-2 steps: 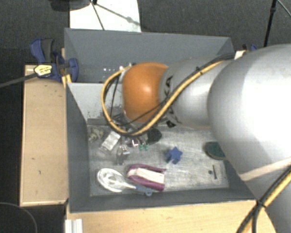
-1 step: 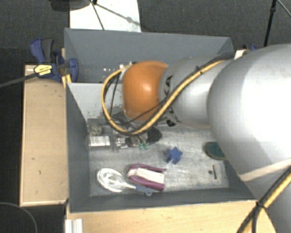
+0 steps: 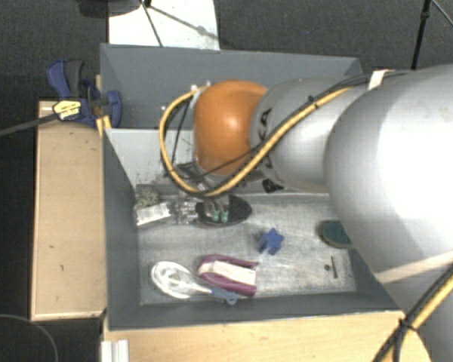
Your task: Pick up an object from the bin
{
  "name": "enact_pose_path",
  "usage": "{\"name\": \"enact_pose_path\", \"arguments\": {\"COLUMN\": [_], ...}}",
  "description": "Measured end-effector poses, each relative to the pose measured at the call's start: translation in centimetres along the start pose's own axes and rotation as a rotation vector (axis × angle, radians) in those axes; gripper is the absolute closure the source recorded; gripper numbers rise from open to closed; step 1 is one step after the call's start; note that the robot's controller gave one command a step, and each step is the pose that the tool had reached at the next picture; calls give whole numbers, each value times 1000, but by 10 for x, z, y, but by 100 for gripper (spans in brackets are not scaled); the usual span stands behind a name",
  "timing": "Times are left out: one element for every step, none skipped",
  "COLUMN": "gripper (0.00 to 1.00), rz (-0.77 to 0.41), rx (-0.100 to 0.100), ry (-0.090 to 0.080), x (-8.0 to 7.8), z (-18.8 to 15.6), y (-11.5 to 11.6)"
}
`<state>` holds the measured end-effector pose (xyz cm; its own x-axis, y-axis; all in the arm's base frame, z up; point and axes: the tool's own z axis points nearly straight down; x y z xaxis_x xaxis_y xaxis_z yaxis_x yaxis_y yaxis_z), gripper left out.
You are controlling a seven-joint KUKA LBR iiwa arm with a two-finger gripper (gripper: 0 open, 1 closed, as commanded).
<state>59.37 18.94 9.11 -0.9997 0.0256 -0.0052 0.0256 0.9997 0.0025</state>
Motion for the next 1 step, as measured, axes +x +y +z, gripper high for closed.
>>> {"name": "enact_pose_path", "arguments": {"gripper": [100], "rz": [85], "rx": [3], "ry": [-2], "x": [7], "z": [-52], "y": [-62]}}
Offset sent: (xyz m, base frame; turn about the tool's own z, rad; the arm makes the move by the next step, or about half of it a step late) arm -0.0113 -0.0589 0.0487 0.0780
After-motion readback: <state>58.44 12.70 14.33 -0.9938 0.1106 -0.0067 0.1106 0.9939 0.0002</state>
